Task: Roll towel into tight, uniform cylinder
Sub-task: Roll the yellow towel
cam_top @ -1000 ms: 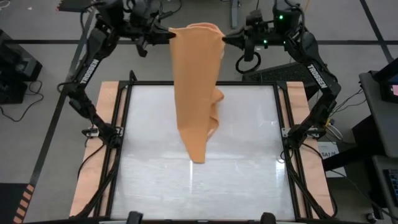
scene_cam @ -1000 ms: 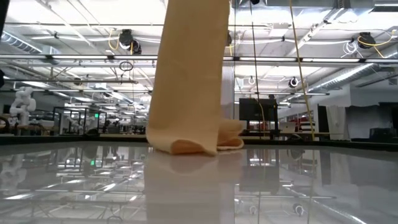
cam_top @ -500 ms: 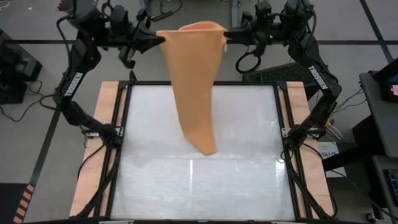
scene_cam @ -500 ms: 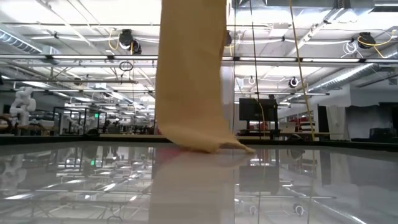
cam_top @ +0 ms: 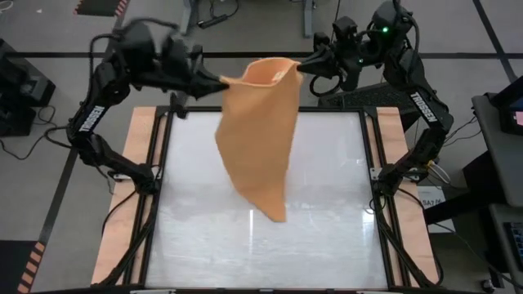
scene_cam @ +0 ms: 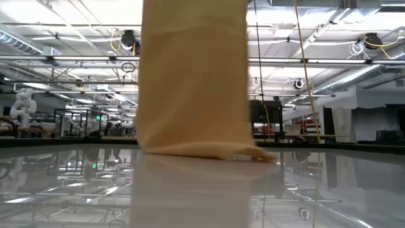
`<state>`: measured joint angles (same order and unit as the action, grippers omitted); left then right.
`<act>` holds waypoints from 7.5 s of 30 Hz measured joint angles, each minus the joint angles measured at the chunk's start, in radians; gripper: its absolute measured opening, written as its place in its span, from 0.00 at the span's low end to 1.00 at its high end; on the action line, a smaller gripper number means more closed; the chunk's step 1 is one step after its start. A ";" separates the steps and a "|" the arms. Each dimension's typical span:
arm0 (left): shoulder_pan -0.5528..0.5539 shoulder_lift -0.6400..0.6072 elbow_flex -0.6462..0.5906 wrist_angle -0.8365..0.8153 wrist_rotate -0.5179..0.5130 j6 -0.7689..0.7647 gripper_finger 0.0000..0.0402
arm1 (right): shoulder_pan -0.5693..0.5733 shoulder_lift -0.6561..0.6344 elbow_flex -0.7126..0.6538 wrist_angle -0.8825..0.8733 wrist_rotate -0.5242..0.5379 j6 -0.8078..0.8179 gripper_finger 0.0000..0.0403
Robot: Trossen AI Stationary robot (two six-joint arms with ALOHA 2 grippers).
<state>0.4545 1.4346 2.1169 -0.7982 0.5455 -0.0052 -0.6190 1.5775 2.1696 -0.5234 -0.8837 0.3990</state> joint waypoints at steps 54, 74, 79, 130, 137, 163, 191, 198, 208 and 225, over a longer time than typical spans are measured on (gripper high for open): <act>-0.503 0.054 0.000 0.488 -0.604 0.128 0.00 | 0.237 -0.074 0.000 0.073 0.195 0.036 0.00; -0.437 0.056 0.000 0.832 -0.489 0.222 0.00 | 0.198 -0.078 0.022 0.439 0.377 0.030 0.00; -0.470 0.058 -0.001 0.835 -0.483 0.221 0.00 | 0.231 -0.077 0.065 0.439 0.366 -0.023 0.00; -0.562 0.051 0.002 0.703 -0.427 -0.216 0.00 | 0.423 -0.086 0.068 0.158 0.227 0.181 0.00; -0.464 0.051 0.002 0.620 -0.529 -0.192 0.00 | 0.361 -0.086 0.068 0.000 0.386 0.061 0.00; -0.549 0.138 0.000 1.034 -0.194 -0.251 0.00 | 0.449 -0.079 0.068 0.226 0.117 0.243 0.00; -0.091 0.135 0.000 0.060 -0.692 -0.071 0.00 | 0.171 0.002 0.068 -0.408 0.701 -0.303 0.00; 0.039 0.200 0.000 -0.042 -0.686 -0.002 0.00 | 0.071 0.149 0.067 -0.410 0.699 -0.367 0.00; 0.206 0.374 0.000 -0.161 -0.663 0.106 0.00 | -0.051 0.319 0.066 -0.414 0.689 -0.390 0.00; 0.343 0.589 0.000 -0.064 -0.602 0.193 0.00 | -0.180 0.496 0.066 -0.352 0.642 -0.472 0.00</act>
<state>0.7979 2.0237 2.1174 -0.8627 -0.0566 0.1878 -0.7994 2.0733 2.2356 -0.8753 -0.2420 -0.0726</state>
